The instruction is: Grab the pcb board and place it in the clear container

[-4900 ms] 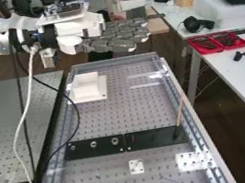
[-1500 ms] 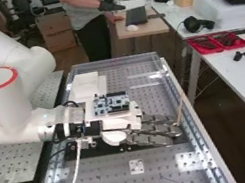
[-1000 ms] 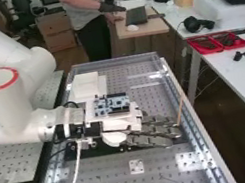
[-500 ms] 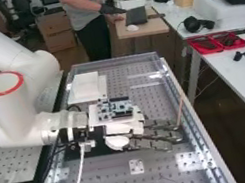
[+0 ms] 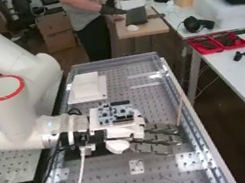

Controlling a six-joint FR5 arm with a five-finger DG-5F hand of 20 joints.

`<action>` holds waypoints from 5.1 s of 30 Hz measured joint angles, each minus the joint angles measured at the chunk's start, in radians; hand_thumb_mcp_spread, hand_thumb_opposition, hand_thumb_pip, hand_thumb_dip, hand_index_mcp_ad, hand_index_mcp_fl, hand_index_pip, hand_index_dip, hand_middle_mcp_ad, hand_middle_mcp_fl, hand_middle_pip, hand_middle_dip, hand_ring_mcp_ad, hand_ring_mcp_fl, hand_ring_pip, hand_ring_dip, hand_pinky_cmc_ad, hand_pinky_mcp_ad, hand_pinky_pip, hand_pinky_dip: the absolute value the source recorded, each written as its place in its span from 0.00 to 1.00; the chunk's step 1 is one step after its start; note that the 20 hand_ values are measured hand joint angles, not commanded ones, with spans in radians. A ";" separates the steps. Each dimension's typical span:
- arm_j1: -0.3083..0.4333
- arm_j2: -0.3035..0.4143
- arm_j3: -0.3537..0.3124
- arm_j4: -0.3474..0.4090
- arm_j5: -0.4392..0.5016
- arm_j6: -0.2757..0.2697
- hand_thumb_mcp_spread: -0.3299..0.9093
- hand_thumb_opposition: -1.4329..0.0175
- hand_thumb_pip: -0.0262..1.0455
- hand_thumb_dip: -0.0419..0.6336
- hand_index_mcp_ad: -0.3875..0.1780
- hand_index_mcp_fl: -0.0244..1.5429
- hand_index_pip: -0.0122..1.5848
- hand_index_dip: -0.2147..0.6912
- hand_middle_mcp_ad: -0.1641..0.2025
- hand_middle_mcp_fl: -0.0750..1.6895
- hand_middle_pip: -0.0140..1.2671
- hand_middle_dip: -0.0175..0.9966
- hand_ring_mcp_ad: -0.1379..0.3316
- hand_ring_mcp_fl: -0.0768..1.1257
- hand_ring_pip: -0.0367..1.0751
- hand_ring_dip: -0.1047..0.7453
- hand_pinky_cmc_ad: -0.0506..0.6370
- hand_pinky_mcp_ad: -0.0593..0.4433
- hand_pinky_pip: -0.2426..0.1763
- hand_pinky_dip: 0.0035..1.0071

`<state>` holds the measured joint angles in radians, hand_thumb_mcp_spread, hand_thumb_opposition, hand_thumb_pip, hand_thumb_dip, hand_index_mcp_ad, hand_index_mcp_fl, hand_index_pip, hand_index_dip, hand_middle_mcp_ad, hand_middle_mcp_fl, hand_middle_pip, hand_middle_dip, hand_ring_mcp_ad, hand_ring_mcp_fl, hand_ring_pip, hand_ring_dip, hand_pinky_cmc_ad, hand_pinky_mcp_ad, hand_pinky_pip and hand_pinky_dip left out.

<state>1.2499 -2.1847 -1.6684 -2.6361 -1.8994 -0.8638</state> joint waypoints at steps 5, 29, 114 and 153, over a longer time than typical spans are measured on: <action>-0.002 -0.004 0.006 -0.002 -0.002 -0.002 0.81 0.39 0.36 0.37 0.24 0.37 0.72 0.46 0.48 0.04 0.12 0.13 0.54 0.06 0.12 0.11 0.45 0.38 0.40 0.18; -0.004 0.014 -0.003 0.005 -0.003 0.017 0.83 0.38 0.37 0.37 0.23 0.44 0.75 0.48 0.47 0.04 0.12 0.13 0.56 0.06 0.12 0.11 0.45 0.38 0.40 0.18; 0.492 0.051 0.002 0.026 0.288 0.184 0.72 0.42 0.39 0.36 0.26 0.19 0.46 0.47 0.48 0.04 0.12 0.13 0.60 0.06 0.11 0.12 0.46 0.38 0.40 0.18; 0.269 0.560 -0.214 -0.078 0.457 0.086 0.71 0.43 0.37 0.36 0.28 0.23 0.40 0.48 0.48 0.04 0.12 0.13 0.61 0.06 0.11 0.12 0.46 0.38 0.40 0.18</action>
<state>1.5194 -1.6247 -1.8825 -2.7138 -1.4426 -0.7778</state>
